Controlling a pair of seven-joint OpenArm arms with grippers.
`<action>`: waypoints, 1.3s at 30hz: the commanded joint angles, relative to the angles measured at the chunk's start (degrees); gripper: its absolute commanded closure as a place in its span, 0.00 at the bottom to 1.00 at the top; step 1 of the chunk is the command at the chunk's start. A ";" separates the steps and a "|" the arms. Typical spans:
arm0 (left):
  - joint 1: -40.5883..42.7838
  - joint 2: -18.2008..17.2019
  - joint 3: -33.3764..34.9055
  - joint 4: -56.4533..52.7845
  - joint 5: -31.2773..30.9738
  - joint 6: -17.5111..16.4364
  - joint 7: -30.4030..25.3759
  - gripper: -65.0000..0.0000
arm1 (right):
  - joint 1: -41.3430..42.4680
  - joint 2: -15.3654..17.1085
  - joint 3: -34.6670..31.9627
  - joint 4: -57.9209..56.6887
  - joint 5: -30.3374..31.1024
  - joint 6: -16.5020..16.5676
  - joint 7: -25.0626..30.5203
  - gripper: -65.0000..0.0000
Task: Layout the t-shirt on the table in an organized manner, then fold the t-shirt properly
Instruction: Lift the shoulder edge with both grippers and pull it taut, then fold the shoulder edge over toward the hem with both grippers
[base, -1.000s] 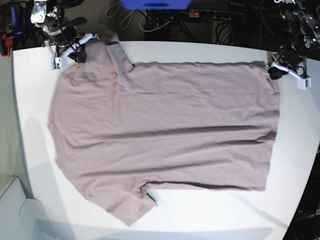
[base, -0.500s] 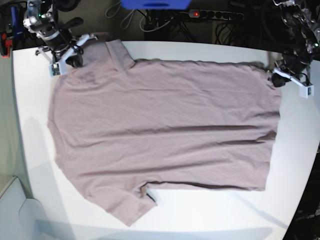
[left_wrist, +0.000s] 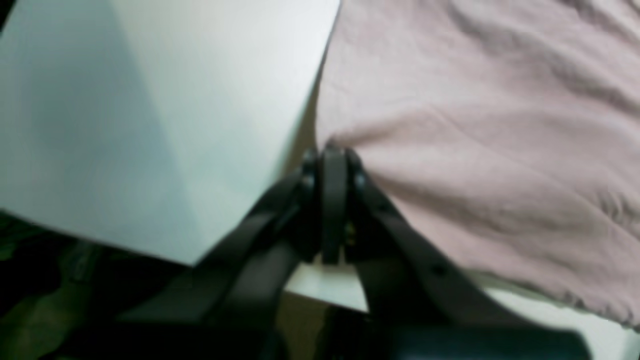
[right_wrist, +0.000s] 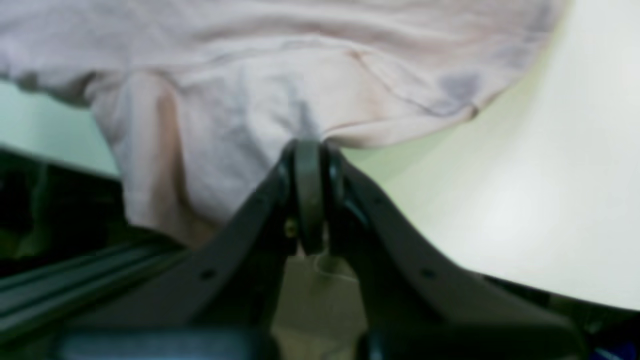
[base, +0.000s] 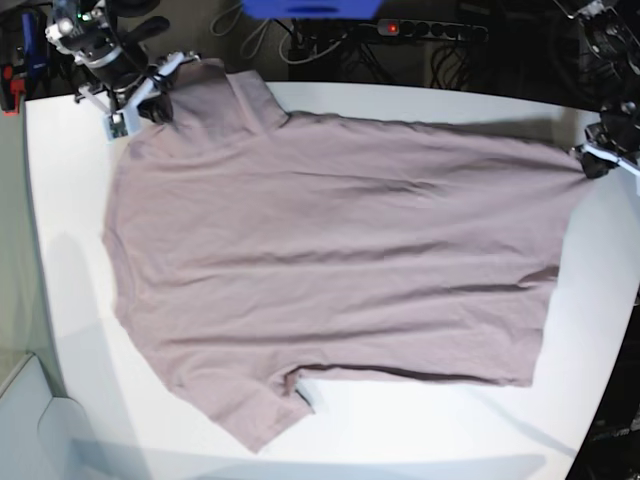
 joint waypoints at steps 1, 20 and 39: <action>-0.23 -1.00 -0.24 0.64 -0.76 0.10 -0.86 1.00 | -0.24 -0.50 0.51 0.99 0.47 0.86 1.31 1.00; 5.14 -1.09 -0.33 1.17 -6.12 0.10 -0.86 1.00 | -2.88 -0.68 0.77 1.16 0.47 1.12 4.21 1.00; -0.67 -2.06 -4.03 1.17 -6.74 0.10 -0.77 1.00 | 0.90 -5.08 8.33 2.22 0.65 8.95 6.58 1.00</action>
